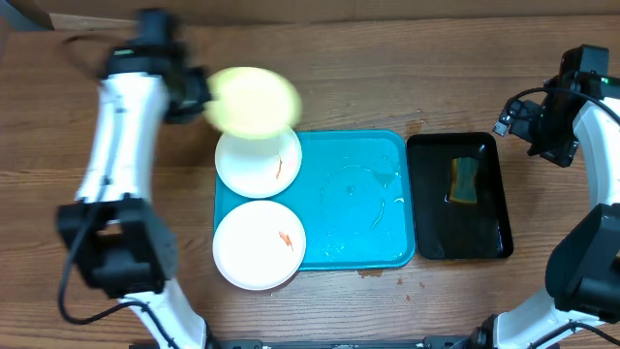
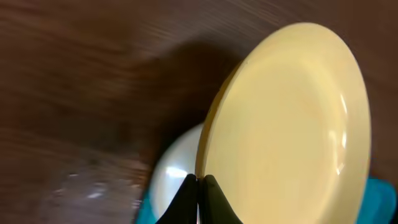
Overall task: Clean dirty plates on tray and stack at the side
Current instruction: 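Swing the yellow plate to the table's far left and lower it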
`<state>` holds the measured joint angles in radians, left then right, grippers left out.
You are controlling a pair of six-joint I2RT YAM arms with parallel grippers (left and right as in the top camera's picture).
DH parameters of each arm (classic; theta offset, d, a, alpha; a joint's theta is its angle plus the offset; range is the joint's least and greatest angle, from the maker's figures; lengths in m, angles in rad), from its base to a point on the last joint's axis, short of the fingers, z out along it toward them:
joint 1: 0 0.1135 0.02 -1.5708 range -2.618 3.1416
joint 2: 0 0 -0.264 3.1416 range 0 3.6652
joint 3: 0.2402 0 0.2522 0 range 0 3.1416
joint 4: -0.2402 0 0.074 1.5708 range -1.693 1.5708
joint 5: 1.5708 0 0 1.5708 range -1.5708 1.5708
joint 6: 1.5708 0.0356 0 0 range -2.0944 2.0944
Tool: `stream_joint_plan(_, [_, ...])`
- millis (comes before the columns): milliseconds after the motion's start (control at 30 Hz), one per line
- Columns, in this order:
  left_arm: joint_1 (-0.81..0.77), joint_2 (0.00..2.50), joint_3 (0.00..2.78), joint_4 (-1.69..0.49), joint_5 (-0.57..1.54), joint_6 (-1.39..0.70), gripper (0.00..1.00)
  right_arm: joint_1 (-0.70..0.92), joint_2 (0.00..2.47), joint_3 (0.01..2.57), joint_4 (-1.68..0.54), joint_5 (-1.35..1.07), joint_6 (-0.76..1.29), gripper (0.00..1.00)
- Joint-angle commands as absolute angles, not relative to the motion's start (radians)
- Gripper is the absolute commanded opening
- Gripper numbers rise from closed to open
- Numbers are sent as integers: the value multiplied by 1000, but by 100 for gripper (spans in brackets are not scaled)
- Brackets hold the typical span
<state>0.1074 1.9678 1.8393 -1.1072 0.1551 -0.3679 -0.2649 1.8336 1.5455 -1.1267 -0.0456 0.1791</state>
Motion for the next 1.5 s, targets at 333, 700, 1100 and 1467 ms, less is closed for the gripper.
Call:
stream_joint_plan(333, [505,1969,1712,-1010,115,-430,4,-264,1819,1558,-1124,-46,180,100])
stream_joint_plan(700, [516,1969,1556,-851,153,-363,35,-264,1819,1558,-1124,-46,180,100])
stream_joint_plan(1100, [491,1969,1547,-782,87,-292,4,-264,1819,1558,-1124,-46,180,100])
stream_joint_plan(1467, [465,1969,1384,-554,66,-292,4,-264,1819,1558,-1124,-46,180,100])
